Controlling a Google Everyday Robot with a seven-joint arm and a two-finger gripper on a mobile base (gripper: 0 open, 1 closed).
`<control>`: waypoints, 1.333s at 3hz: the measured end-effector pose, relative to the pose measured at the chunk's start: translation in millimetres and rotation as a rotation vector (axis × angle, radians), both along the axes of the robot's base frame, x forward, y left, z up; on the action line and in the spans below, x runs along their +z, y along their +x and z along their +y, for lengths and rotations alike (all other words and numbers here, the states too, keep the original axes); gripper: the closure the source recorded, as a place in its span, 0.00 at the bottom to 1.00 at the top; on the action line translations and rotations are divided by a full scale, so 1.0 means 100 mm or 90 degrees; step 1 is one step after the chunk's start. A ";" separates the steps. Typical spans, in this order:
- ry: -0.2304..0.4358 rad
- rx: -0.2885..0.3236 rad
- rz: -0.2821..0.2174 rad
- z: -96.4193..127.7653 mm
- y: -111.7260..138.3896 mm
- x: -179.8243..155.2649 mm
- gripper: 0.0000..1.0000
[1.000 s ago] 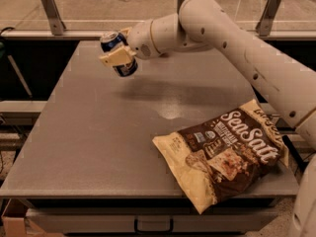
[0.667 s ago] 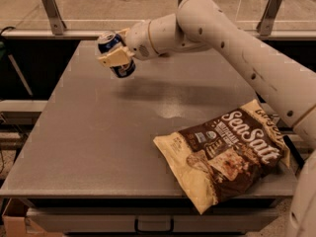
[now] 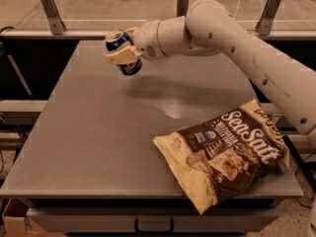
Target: Move pepsi can near apple
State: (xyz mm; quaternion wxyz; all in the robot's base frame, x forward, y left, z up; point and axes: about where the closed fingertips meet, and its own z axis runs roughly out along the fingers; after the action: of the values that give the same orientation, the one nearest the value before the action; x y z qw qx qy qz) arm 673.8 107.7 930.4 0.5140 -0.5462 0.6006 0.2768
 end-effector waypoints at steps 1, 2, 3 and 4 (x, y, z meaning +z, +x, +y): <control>0.042 -0.072 -0.057 -0.52 0.21 0.14 1.00; 0.076 -0.128 -0.105 -1.06 0.45 0.25 1.00; 0.096 -0.164 -0.120 -1.46 0.70 0.30 1.00; 0.099 -0.180 -0.103 -1.71 0.94 0.28 1.00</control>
Offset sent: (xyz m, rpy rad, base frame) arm 0.0742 -0.1845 0.0426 0.1862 -0.2630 -0.3228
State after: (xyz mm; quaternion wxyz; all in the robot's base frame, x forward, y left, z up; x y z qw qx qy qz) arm 768.1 -63.8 958.0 0.6354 -0.4354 0.6048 0.2022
